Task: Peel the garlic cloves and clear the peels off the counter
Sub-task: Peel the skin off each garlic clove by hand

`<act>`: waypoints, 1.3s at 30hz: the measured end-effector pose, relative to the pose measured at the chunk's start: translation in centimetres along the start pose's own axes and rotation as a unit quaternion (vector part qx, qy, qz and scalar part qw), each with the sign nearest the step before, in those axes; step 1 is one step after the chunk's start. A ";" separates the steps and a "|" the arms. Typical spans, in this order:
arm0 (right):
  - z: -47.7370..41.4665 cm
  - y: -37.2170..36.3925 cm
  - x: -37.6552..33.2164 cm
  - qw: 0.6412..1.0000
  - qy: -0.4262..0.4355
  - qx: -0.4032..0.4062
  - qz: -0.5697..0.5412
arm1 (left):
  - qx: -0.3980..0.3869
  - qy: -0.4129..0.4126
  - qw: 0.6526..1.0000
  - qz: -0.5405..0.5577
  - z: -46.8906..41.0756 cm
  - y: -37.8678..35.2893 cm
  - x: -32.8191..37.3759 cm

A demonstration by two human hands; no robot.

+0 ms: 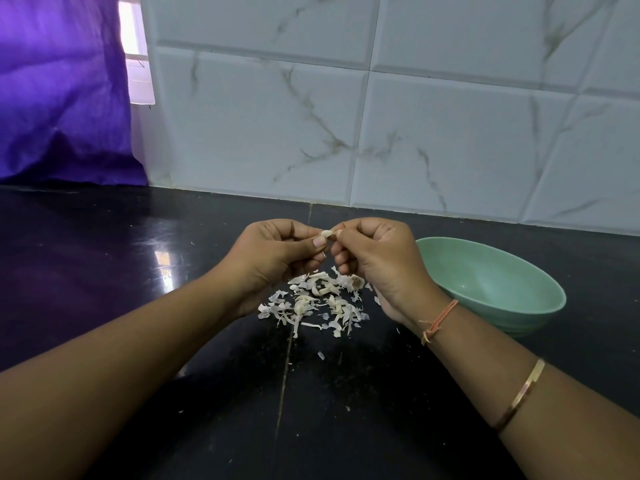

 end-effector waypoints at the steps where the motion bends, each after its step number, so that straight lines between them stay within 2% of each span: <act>1: 0.0 0.0 0.0 1.000 -0.003 0.000 0.000 | 0.003 0.001 1.000 0.001 0.0 0.0 -0.1; 7: -0.1 0.2 0.1 1.000 -0.022 -0.016 -0.009 | 0.018 -0.010 0.999 -0.029 -0.3 0.4 -0.3; 13: -0.1 0.4 0.1 1.000 -0.001 -0.005 0.008 | 0.026 -0.032 0.998 -0.051 -0.2 0.3 -0.2; 26: 0.0 0.0 1.6 0.993 -0.040 -0.023 0.109 | 0.050 0.073 0.992 0.088 -0.5 0.4 -1.1; 31: 0.0 0.3 1.0 0.985 0.012 -0.001 0.173 | 0.055 0.050 0.997 0.032 -0.5 0.7 -1.1; 34: 0.1 0.5 -0.2 0.989 0.047 0.020 0.140 | 0.041 0.023 0.999 -0.027 -0.4 0.4 -1.0; 39: 0.4 -0.1 -0.6 0.991 0.063 -0.016 0.113 | 0.018 -0.010 0.995 -0.100 -0.2 0.0 -0.9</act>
Point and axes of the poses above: each hand's wrist, its own z-axis away from the middle knuckle, its own y-axis out of the back of the hand, x = y × z, the point moved 7 cm from there along -z, towards the middle knuckle, and after that the axes turned 6 degrees about x, right-handed, at the moved point
